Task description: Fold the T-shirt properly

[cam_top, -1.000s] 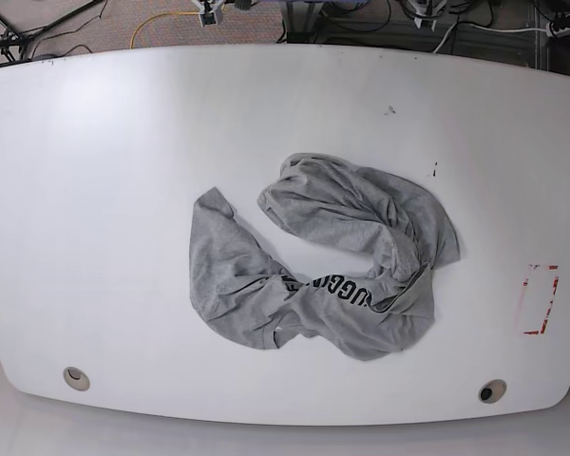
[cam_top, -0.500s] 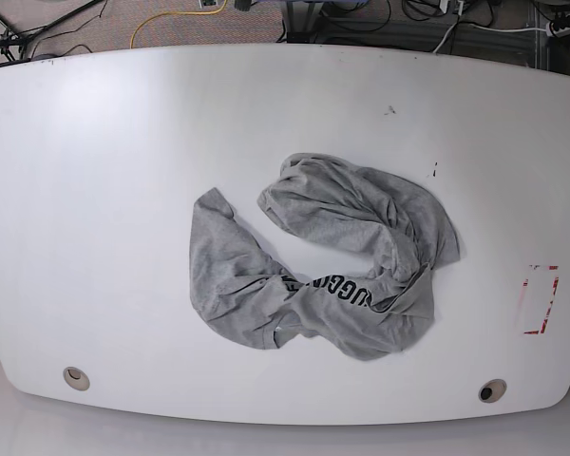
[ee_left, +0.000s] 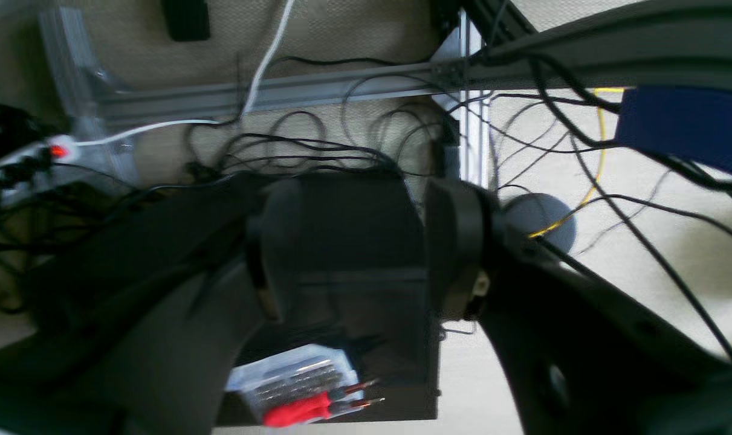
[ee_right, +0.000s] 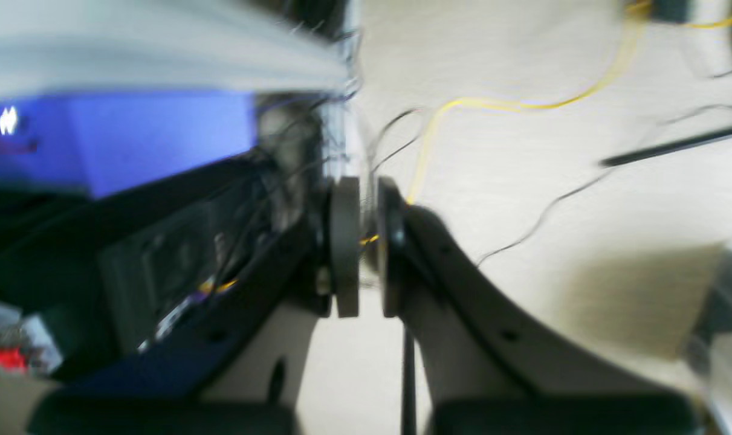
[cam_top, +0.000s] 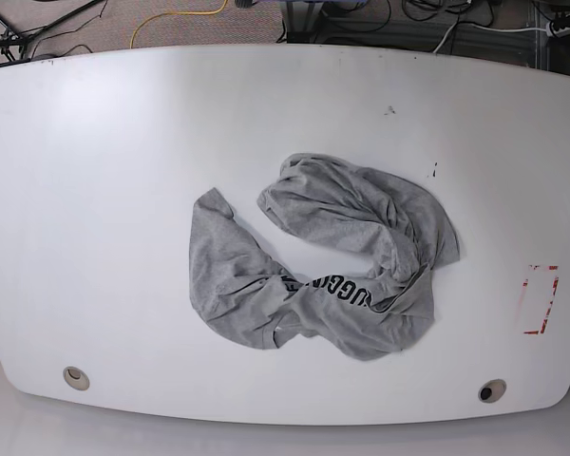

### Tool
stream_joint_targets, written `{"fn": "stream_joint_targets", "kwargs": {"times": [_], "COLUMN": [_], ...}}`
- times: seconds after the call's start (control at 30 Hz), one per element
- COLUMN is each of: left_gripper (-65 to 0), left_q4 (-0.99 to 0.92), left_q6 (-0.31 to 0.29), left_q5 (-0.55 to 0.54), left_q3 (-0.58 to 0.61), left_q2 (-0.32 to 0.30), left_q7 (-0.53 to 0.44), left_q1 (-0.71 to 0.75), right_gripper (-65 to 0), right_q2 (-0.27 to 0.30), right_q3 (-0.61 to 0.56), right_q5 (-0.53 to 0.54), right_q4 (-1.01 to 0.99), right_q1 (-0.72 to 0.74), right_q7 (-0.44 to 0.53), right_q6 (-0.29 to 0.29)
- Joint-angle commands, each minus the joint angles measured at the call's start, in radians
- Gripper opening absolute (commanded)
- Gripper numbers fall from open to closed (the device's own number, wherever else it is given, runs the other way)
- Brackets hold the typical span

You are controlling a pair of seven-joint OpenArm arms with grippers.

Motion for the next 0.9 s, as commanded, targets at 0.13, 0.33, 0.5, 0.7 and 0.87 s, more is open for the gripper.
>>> {"fn": "stream_joint_targets", "kwargs": {"times": [0.13, 0.33, 0.5, 0.7, 0.87], "left_gripper": [-35.6, -35.6, -35.7, -35.7, -35.7], "left_q4": [0.21, 0.328, 0.403, 0.47, 0.519], "left_q6": [0.003, -0.034, -0.106, -0.177, -0.197], "left_q5": [-0.008, -0.009, -0.011, -0.072, -0.133], "left_q3": [-0.038, -0.085, -0.142, -0.216, -0.311], "left_q2": [-0.007, -0.005, 0.002, 0.013, 0.018], "left_q7": [-0.014, -0.014, -0.014, -0.012, -0.012], "left_q1": [0.16, 0.241, 0.283, 0.306, 0.302], "right_gripper": [-60.7, -60.7, -60.7, -60.7, -60.7], "right_q2": [-0.001, -0.035, -0.051, -0.074, -0.083], "right_q3": [0.05, 0.055, 0.073, 0.096, 0.105], "right_q5": [0.009, 0.003, 0.003, 0.005, 0.008], "right_q4": [0.228, 0.381, 0.505, 0.611, 0.645], "right_q1": [-0.159, -0.263, -0.328, -0.372, -0.374], "right_q7": [-0.002, -0.02, -0.022, -0.022, -0.037], "right_q6": [0.013, 0.013, 0.009, 0.009, 0.013]}}
